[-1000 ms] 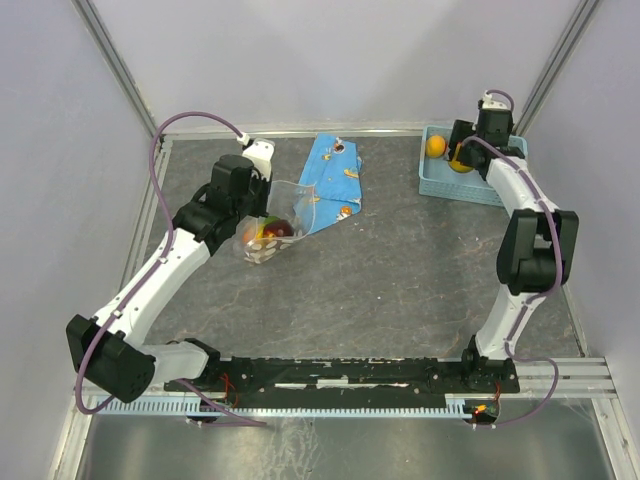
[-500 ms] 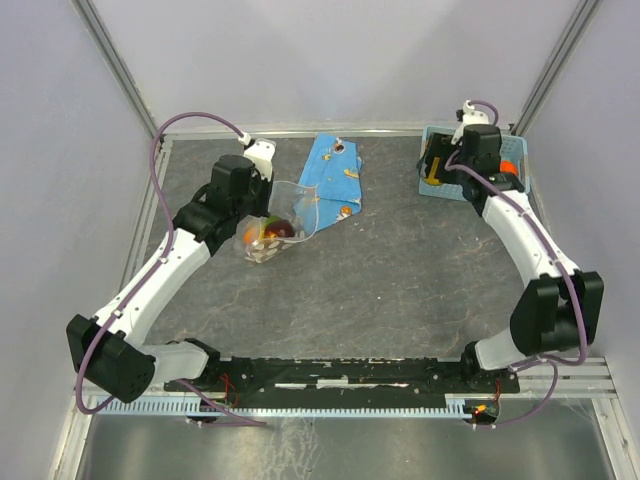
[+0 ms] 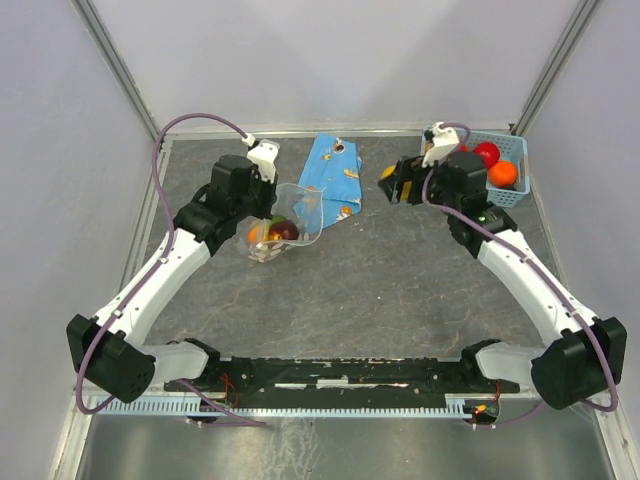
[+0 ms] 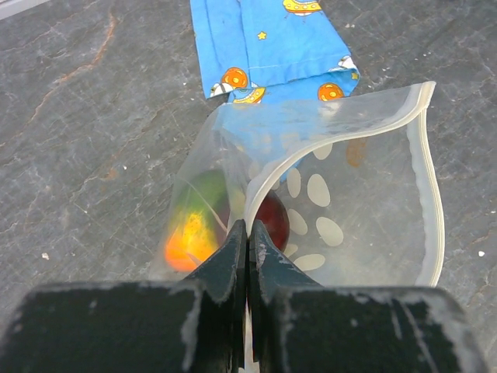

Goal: Place the food in the zip-top bag and seal the zipper
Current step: Place the fake fruit in the zipper food storage bag.

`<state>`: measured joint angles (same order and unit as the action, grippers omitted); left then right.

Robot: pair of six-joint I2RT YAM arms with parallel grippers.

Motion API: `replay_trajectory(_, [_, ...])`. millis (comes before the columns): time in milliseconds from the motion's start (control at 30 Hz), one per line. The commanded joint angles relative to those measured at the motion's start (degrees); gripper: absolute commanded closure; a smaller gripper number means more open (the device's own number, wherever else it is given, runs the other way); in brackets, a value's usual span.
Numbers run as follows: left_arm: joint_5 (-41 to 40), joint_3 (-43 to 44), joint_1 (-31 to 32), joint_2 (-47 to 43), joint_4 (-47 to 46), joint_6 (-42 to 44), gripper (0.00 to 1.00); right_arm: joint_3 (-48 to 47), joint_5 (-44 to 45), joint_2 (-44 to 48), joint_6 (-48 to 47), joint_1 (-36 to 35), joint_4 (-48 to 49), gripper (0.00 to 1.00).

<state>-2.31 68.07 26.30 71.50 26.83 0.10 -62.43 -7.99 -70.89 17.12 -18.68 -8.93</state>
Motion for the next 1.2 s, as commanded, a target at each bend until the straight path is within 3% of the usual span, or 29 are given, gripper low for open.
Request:
replay_trajectory(0, [3.59, 0.22, -0.20, -1.46, -3.19, -1.15, 0.97, 2.02, -5.46, 2.14, -2.71, -5.83, 11.52, 0.28])
replay_trajectory(367, [4.68, 0.39, -0.24, -1.35, -3.15, -1.63, 0.97, -0.14, -7.93, -1.25, -8.80, -21.98, 18.30, 0.27])
replay_trajectory(533, [5.19, 0.44, -0.22, -1.54, -3.12, -1.93, 0.97, -2.35, -9.04, -6.07, -10.57, -26.19, 18.42, 0.27])
replay_trajectory(867, [6.16, 0.41, -0.23, -1.45, -3.18, -2.09, 0.97, -6.38, -7.61, -15.93, -11.35, -28.76, 19.58, 0.27])
replay_trajectory(1167, [6.84, 0.48, -0.24, -1.54, -3.17, -2.32, 0.97, -10.85, 1.25, -23.26, -11.25, -28.78, 19.12, 0.24])
